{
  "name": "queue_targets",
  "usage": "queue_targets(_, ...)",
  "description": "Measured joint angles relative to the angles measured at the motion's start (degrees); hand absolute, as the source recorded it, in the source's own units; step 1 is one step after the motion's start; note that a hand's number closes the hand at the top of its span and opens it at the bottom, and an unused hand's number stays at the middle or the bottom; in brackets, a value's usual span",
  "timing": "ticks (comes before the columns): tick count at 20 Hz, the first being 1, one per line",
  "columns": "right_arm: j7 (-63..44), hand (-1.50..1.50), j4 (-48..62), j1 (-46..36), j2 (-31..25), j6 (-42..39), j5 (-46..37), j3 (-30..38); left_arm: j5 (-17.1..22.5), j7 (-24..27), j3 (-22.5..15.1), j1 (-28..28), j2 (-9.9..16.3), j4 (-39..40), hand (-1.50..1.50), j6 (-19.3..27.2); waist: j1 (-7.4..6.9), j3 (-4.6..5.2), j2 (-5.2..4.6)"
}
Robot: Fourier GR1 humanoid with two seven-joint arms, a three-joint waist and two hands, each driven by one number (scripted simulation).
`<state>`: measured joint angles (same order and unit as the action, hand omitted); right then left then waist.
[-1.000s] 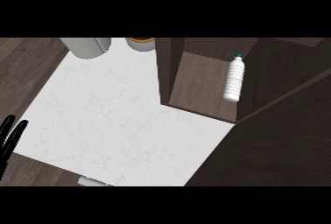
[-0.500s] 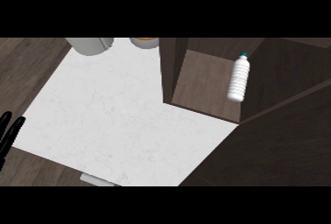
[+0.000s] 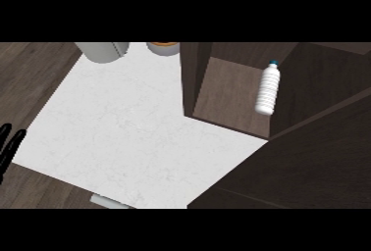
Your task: Pick up the bottled water, place it into the cabinet and close the cabinet
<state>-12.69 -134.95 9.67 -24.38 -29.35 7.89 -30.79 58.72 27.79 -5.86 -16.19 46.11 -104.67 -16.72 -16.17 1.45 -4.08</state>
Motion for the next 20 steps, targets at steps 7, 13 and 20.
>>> queue_targets(7, -6.7, 1.50, 8.4, -10.3, 4.1, 1.8, 2.2, 2.9, 0.2, -0.3, -0.1, 0.1, -0.2, 1.1, -1.50, -0.3, 0.26, -0.18, 0.35)
queue_targets(13, -12.3, 1.50, 17.8, -20.4, 10.3, 4.7, 3.6, 4.2, 0.6, -0.5, -0.3, 0.2, -0.4, 2.0, -1.50, -0.8, 0.65, -0.49, 0.75)
queue_targets(20, -16.9, 1.50, 32.3, -35.8, 20.1, 16.0, -1.4, 10.2, 1.1, -0.4, 0.6, 0.2, -0.6, 3.4, -1.50, -0.9, 2.40, -0.82, 1.47)
